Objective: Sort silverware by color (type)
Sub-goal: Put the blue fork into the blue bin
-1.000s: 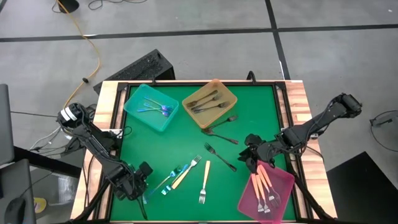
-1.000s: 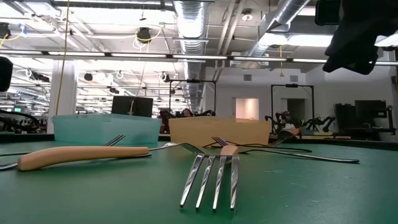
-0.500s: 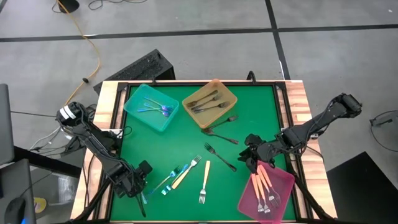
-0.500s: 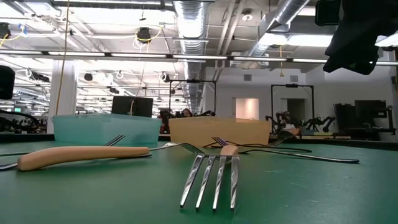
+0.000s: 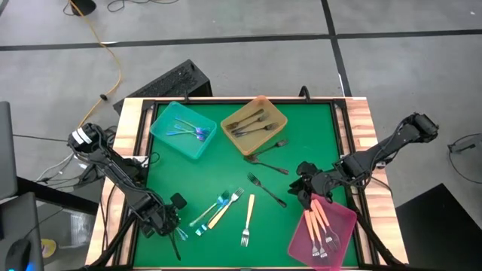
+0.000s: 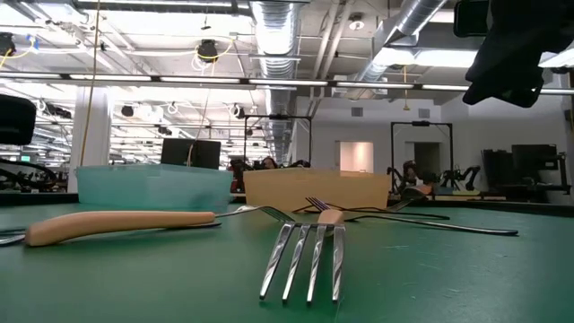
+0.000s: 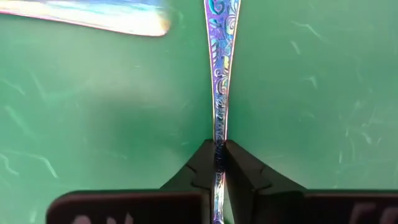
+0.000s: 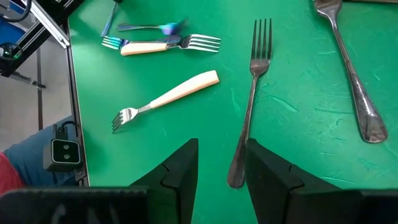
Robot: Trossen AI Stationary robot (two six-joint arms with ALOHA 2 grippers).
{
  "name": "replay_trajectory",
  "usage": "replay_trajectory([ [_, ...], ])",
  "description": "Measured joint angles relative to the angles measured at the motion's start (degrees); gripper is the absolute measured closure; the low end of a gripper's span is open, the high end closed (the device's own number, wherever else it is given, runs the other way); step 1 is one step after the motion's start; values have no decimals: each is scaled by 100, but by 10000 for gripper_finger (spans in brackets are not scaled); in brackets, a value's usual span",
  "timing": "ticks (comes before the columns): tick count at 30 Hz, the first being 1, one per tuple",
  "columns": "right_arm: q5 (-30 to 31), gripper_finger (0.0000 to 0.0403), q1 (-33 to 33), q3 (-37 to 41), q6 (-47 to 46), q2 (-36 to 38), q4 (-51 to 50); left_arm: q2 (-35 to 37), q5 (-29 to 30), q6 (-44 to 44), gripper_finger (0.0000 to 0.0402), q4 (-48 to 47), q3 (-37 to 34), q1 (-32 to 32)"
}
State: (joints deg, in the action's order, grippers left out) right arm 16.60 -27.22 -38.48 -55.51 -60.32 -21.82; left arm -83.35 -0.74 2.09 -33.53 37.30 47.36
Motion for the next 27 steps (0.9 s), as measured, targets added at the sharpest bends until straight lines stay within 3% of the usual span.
replay_trajectory([
  [8,26,255,0,0,3,0,0,-2,-92,701,399,91,19,-261],
  [12,336,255,-2,-2,10,0,2,23,-28,904,400,113,169,-408],
  [20,1068,255,0,-2,72,-1,4,782,810,1205,401,781,329,-667],
  [27,1436,255,-4,-2,368,-18,157,1832,2212,1132,401,1124,329,-854],
])
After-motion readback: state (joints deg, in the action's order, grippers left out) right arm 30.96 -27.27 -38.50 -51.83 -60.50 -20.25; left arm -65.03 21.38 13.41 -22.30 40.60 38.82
